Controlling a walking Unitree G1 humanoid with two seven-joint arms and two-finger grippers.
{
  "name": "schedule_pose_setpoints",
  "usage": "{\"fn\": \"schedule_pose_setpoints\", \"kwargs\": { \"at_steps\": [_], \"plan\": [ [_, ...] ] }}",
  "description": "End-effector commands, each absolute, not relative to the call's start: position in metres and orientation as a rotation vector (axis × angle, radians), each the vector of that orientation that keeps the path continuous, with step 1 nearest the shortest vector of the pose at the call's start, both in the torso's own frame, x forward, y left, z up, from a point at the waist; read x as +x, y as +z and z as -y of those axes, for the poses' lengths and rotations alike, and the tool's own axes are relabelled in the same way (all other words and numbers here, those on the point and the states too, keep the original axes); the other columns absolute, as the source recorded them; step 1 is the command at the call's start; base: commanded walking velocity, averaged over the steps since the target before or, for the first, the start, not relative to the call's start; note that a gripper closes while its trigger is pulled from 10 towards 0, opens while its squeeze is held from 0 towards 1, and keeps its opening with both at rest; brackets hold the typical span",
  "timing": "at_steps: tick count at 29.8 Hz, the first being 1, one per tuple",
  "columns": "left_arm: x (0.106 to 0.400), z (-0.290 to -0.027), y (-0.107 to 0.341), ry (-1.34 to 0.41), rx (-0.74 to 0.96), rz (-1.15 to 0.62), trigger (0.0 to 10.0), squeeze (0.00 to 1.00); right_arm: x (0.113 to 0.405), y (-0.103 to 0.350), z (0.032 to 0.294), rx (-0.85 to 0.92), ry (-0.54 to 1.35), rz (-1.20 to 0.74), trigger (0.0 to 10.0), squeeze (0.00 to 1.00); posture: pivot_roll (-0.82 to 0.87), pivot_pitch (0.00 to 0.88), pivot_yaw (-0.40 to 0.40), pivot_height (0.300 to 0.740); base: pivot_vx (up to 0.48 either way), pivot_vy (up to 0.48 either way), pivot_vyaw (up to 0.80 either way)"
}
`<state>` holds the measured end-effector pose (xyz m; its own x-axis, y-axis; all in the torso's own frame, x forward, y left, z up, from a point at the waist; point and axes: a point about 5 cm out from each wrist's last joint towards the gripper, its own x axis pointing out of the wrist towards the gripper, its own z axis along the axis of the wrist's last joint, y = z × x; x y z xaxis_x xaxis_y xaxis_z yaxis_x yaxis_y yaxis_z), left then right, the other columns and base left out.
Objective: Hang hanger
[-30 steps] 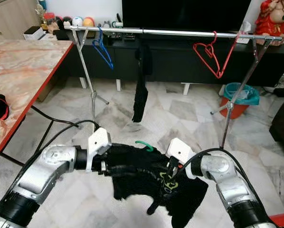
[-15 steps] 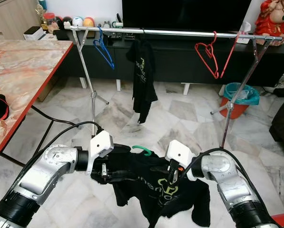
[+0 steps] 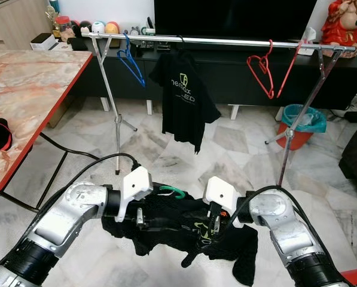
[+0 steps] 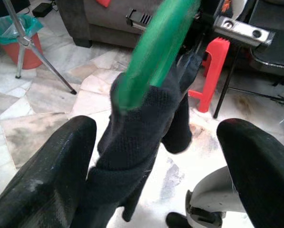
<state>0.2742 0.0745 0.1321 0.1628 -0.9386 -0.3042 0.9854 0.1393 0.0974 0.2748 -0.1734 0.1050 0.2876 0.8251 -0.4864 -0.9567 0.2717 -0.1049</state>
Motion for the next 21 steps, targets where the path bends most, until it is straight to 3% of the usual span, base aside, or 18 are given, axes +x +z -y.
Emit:
{"fn": "schedule_pose_setpoints", "kwargs": {
  "at_steps": [1,7,8,9,10,11,12,21],
  "plan": [
    [0.2758,-0.0728,0.1323,-1.408,0.339,-0.19,10.0,0.0,0.2748,0.115,0.1689,-0.417,1.258,-0.319,10.0,0.0,0.0,0.0,-0.031,0.74,0.0,0.0,0.0],
    [0.2749,-0.0705,0.1306,-1.423,0.344,-0.204,9.9,0.0,0.2744,0.1168,0.1688,-0.423,1.257,-0.318,10.0,0.0,0.0,0.0,-0.03,0.74,0.0,0.0,0.0],
    [0.2747,-0.0707,0.1301,-1.427,0.352,-0.21,8.1,0.0,0.2744,0.117,0.1688,-0.423,1.256,-0.317,10.0,0.0,0.0,0.0,-0.03,0.74,0.0,0.0,0.0],
    [0.2746,-0.0713,0.1293,-1.429,0.361,-0.216,5.7,0.0,0.2749,0.1177,0.1683,-0.423,1.251,-0.314,10.0,0.0,0.0,0.0,-0.029,0.74,0.0,0.0,0.0],
    [0.2746,-0.0715,0.129,-1.427,0.362,-0.217,5.7,0.0,0.2754,0.1181,0.168,-0.423,1.248,-0.313,10.0,0.0,0.0,0.0,-0.029,0.74,0.0,0.0,0.0],
    [0.2746,-0.0714,0.129,-1.426,0.361,-0.216,4.1,0.0,0.2756,0.1183,0.1678,-0.421,1.247,-0.312,10.0,0.0,0.0,0.0,-0.029,0.74,0.0,0.0,0.0],
    [0.2745,-0.0709,0.1293,-1.429,0.356,-0.216,0.0,0.0,0.2756,0.1186,0.1671,-0.419,1.249,-0.311,10.0,0.0,0.0,0.0,-0.029,0.74,0.0,0.0,0.0],
    [0.2709,-0.0691,0.1291,-1.457,0.349,-0.224,0.0,0.0,0.2764,0.1157,0.1685,-0.43,1.237,-0.329,10.0,0.0,0.01,0.0,-0.031,0.74,0.0,0.0,0.0]
  ]
}}
